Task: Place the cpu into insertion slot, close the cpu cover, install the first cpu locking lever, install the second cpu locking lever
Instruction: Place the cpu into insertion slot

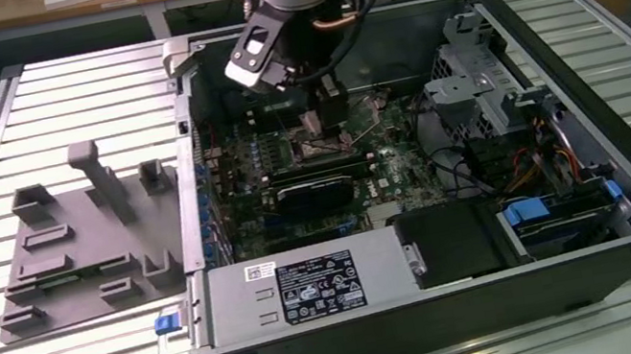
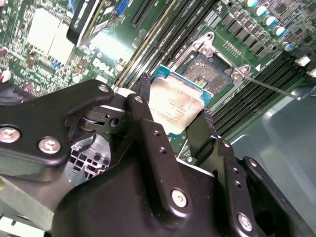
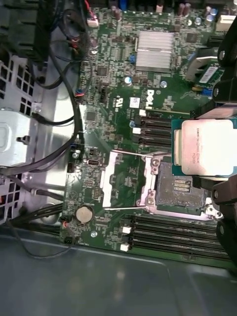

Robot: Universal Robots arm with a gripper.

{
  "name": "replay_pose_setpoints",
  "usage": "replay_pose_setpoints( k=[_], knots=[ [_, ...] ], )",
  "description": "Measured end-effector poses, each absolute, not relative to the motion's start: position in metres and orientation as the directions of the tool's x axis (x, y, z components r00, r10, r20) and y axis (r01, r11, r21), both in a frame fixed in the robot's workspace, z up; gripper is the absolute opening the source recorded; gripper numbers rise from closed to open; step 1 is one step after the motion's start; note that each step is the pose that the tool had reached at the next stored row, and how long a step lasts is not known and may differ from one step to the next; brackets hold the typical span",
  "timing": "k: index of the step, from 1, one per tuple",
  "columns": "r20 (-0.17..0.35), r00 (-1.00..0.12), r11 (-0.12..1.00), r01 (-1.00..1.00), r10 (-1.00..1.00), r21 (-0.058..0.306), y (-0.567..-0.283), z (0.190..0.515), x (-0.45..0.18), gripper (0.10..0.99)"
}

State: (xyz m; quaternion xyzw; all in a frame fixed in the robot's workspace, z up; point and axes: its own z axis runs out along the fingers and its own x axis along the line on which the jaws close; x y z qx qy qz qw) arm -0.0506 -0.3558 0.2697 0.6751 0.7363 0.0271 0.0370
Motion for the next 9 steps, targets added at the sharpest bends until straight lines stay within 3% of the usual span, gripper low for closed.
replay_pose_setpoints(
  k=[9],
  knots=[
    [-0.008, -0.073, 0.073, 0.993, 0.997, 0.091, -0.3527, 0.2613, -0.0544, 0.537]
  ],
)
